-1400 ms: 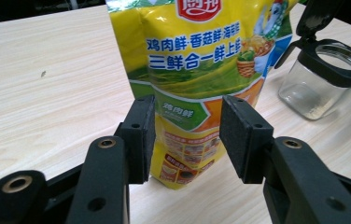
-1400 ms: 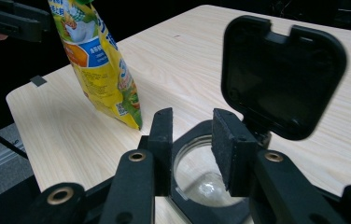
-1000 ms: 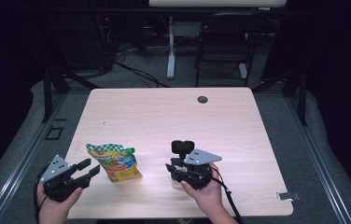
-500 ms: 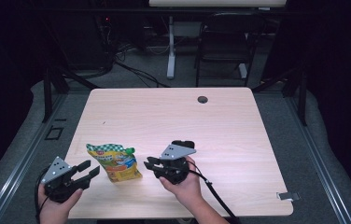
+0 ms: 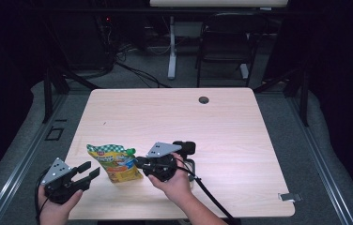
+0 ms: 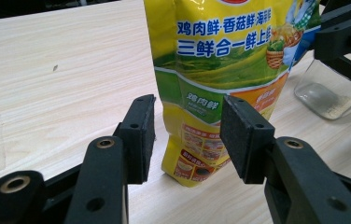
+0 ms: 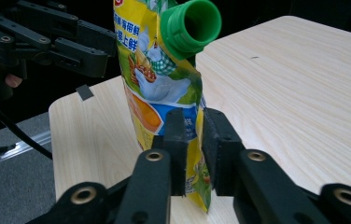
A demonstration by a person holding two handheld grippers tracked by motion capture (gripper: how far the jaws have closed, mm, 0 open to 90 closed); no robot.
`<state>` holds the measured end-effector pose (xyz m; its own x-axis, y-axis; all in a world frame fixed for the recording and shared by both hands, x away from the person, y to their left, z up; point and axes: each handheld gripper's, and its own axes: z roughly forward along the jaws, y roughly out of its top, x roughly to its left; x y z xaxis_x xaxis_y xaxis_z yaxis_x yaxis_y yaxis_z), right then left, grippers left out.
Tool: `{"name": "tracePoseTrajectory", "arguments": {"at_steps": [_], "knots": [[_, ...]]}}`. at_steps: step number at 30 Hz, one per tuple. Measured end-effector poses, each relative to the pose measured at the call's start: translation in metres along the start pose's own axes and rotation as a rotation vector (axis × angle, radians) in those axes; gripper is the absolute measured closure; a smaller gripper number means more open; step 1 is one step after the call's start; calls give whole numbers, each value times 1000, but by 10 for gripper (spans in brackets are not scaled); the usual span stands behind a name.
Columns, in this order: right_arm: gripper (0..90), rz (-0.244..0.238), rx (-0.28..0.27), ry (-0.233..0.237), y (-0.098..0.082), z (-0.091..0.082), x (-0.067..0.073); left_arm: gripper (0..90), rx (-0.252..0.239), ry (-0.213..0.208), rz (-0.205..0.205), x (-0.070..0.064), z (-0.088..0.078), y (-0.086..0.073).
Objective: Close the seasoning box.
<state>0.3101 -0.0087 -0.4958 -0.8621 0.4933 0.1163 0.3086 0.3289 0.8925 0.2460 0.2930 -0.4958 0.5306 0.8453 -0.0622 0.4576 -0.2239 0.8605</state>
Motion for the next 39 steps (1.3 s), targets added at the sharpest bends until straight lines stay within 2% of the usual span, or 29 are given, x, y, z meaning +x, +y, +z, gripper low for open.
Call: {"name": "tracePoseTrajectory", "arguments": {"at_steps": [4,12,17,19,21,24,31,36,39], "knots": [[881,-14,11,-16,2,4,0,554,-6,0,-1,1,1,-1],[900,-63,15,-13,3,0,1,556,-2,9,-5,1,0,-1],[900,-59,-8,-6,3,-7,-1,558,0,11,-12,2,0,-1],[900,-47,-1,12,4,-8,-2,558,-1,11,-13,2,0,-1],[900,-44,-4,7,3,-8,-2,557,-3,11,-11,1,0,-1],[823,-23,-18,10,4,-5,-5,556,-8,12,-9,1,0,-1],[840,-9,-30,23,6,3,-5,556,-4,10,-11,3,-1,-1],[899,-37,-16,26,8,6,-6,556,-8,13,-7,3,-1,-1],[900,-42,-16,25,9,5,-6,556,-8,14,-7,3,-1,-1]]}}
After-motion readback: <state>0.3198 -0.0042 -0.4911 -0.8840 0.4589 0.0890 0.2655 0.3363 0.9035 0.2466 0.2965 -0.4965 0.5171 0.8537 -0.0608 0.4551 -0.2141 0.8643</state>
